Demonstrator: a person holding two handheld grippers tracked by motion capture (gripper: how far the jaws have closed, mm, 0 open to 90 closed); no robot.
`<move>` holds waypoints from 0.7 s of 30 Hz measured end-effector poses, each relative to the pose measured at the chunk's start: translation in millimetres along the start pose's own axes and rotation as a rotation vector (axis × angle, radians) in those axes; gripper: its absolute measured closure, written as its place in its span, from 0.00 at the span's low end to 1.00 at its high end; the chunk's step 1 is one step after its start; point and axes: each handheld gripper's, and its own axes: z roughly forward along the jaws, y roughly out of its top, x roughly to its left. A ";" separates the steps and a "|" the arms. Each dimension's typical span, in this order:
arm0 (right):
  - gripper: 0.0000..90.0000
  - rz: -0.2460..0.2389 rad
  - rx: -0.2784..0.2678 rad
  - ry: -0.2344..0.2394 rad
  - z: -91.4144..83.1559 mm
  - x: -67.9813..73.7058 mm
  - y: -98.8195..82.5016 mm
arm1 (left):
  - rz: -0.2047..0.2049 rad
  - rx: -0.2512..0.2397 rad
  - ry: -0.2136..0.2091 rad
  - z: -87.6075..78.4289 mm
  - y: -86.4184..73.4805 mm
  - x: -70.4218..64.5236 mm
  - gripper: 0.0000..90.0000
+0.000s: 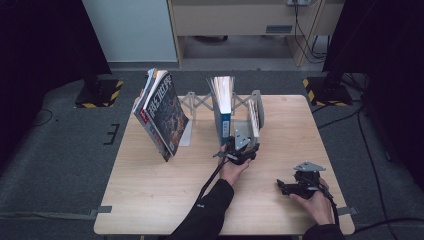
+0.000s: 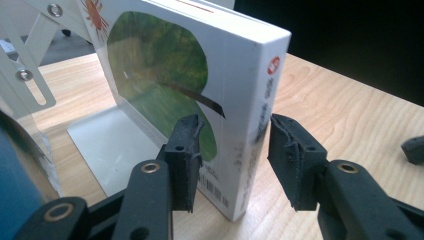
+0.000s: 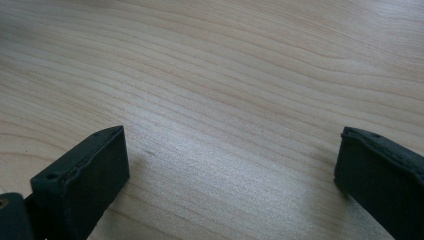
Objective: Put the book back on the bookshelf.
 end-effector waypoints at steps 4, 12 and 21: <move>0.01 0.000 0.000 0.000 0.0 0.0 0.0 | -0.003 0.009 -0.019 -3.7 -1.8 -1.1 0.59; 0.01 0.000 0.000 0.000 0.0 0.1 0.0 | 0.020 0.055 -0.075 -17.0 -13.1 -7.1 0.55; 0.01 0.003 0.001 0.000 -0.1 0.3 0.0 | 0.011 0.106 -0.099 -44.0 -25.9 0.2 0.46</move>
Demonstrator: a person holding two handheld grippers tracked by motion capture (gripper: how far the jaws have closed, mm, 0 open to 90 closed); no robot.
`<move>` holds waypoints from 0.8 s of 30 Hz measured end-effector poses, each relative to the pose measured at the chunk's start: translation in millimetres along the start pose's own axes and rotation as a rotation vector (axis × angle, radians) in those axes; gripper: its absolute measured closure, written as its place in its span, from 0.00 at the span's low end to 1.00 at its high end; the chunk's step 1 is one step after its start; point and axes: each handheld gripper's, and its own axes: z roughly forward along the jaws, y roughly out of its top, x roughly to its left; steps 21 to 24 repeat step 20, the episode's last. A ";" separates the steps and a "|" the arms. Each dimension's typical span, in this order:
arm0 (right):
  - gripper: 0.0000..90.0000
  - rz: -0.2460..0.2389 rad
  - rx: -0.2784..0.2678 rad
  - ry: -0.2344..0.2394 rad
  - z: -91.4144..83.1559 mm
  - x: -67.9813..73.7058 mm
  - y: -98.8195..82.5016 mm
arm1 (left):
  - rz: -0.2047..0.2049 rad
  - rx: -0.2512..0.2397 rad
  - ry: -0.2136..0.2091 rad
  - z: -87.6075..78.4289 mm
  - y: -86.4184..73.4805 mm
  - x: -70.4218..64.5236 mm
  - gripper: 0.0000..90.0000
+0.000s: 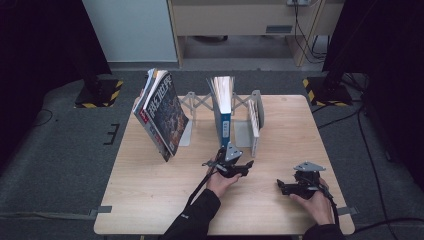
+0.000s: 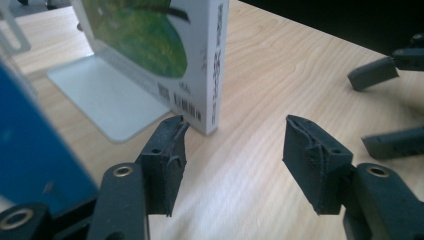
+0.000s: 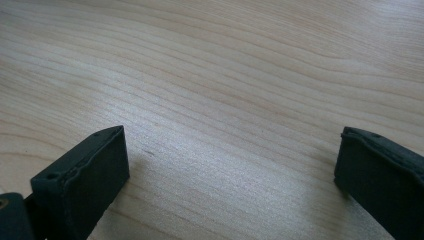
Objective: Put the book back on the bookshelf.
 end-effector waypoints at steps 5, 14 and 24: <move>0.01 -0.003 -0.001 0.001 0.1 -0.3 0.0 | -0.026 0.023 -0.002 -19.6 -11.9 4.1 0.40; 0.01 -0.003 -0.001 0.000 0.1 -0.3 0.0 | -0.059 0.059 0.040 -55.7 -31.2 18.3 0.31; 0.01 -0.003 -0.001 0.000 0.1 -0.3 0.1 | -0.063 0.079 0.088 -72.0 -45.1 29.6 0.29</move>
